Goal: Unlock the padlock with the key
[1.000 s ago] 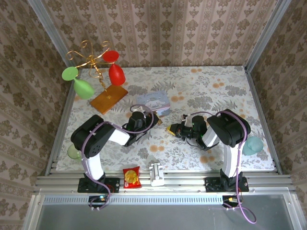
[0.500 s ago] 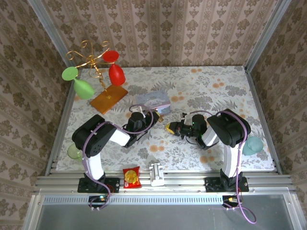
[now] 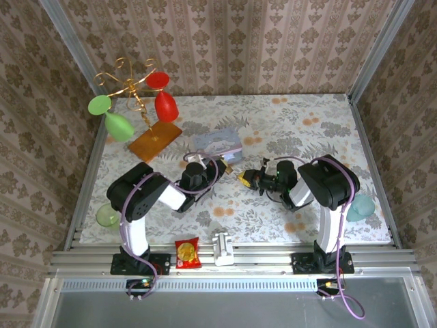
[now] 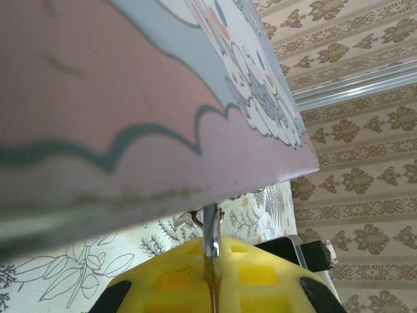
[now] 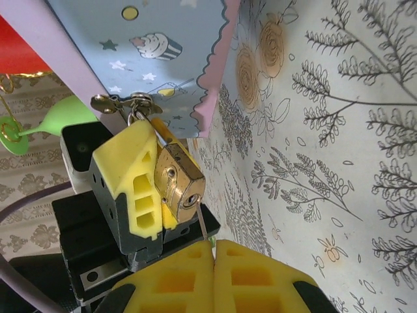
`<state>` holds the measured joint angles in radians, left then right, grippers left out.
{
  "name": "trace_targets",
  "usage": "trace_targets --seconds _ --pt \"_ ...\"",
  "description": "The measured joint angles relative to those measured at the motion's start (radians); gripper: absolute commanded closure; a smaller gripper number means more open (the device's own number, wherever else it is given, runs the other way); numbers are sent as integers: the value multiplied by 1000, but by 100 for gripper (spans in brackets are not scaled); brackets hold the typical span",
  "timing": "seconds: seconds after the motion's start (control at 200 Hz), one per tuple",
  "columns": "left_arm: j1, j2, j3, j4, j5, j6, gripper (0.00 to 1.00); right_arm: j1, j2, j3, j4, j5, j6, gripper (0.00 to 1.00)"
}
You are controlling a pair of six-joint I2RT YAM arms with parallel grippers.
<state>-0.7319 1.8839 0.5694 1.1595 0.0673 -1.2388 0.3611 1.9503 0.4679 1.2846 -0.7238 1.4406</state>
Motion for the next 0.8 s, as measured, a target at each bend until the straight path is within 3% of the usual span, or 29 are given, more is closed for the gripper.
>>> trace_targets --seconds 0.8 --pt "22 0 -2 23 7 -23 100 10 -15 48 8 -31 29 100"
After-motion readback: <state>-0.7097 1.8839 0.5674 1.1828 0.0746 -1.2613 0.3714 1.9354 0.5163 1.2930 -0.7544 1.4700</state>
